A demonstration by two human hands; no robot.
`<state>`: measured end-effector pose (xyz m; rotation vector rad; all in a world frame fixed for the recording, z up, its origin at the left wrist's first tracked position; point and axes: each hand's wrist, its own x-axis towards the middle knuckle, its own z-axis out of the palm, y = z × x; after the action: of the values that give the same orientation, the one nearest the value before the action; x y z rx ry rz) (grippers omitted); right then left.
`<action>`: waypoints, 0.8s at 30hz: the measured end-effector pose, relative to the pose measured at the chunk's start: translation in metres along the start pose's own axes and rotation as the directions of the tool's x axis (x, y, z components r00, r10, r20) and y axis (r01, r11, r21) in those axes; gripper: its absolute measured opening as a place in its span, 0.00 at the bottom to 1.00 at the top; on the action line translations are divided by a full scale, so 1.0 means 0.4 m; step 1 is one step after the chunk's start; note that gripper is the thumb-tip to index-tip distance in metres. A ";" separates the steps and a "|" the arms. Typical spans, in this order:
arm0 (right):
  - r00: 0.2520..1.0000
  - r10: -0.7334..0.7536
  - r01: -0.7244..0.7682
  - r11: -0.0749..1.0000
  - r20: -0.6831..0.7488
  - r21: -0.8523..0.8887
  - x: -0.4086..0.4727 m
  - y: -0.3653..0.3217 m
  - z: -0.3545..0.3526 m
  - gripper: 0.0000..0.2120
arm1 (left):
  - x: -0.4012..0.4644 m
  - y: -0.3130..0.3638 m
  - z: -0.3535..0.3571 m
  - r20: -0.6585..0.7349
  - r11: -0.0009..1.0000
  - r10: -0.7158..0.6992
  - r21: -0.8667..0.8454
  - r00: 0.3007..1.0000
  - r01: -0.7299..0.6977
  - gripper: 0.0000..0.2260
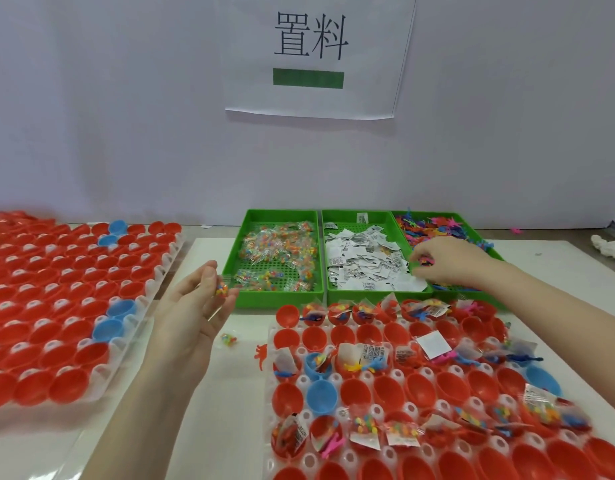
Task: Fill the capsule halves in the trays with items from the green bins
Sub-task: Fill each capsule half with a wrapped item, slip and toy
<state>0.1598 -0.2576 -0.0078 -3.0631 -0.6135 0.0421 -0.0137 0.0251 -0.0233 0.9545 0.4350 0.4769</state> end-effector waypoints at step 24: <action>0.998 -0.053 0.058 0.971 0.026 -0.230 -0.008 -0.008 0.010 0.18 | -0.003 -0.003 0.007 0.016 0.998 0.049 0.048 0.999 -0.050 0.05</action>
<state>0.1557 -0.2559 -0.0117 -3.2695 -0.7559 0.0002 -0.0129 0.0221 -0.0228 1.0169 0.4118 0.5054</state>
